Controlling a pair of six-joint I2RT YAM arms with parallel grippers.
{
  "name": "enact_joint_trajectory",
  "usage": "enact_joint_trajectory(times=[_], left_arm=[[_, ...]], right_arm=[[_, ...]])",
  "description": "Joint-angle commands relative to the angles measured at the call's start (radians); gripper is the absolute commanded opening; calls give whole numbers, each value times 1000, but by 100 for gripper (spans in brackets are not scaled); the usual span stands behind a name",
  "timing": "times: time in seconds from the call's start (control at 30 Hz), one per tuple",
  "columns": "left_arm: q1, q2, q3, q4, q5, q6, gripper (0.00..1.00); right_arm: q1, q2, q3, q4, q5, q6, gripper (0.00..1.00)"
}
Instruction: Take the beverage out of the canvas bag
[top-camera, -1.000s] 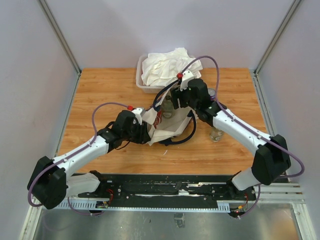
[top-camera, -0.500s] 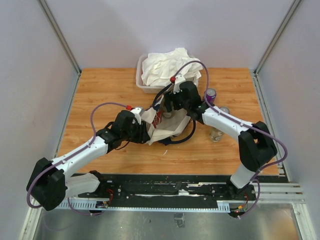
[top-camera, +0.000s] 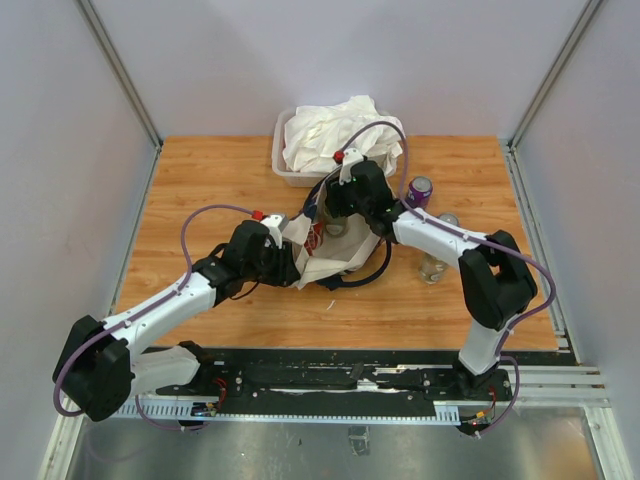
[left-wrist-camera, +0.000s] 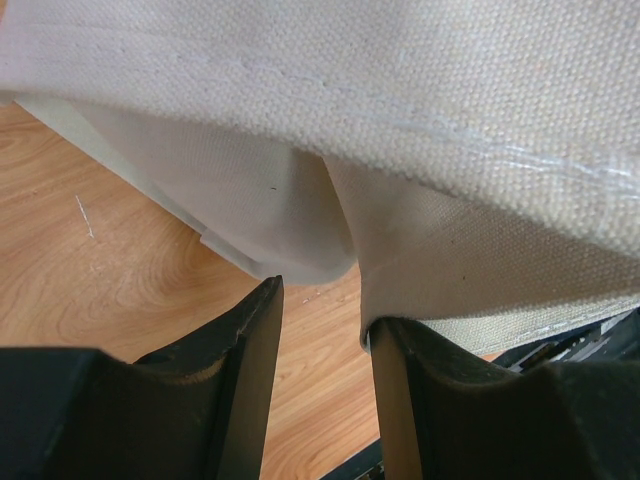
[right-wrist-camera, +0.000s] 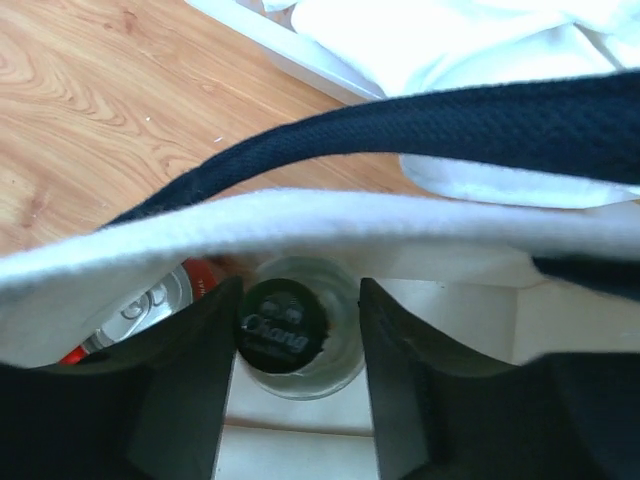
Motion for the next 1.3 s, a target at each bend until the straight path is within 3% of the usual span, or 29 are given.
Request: enact_joint_trajectory(times=[0.0, 0.1, 0.13, 0.47, 0.73, 1.03, 1.17, 1.27], left_arm=[[-3, 10, -9, -1, -40, 5, 44], [-3, 6, -12, 1, -44, 4, 44], [-3, 7, -12, 2, -43, 3, 44], [-3, 19, -12, 18, -41, 4, 44], [-4, 22, -10, 28, -48, 7, 44], [-3, 26, -12, 33, -39, 7, 44], [-3, 30, -13, 37, -31, 6, 44], [-3, 34, -13, 41, -27, 2, 44]], right_arm=[[4, 23, 41, 17, -13, 5, 41], [4, 17, 42, 5, -23, -4, 3], [5, 12, 45, -3, -26, -7, 1], [17, -193, 99, -18, -84, -107, 1], [51, -423, 140, -54, -26, -198, 1], [62, -646, 97, -87, 266, -316, 1], [55, -678, 72, -61, 478, -404, 1], [15, -674, 57, -59, 522, -411, 1]])
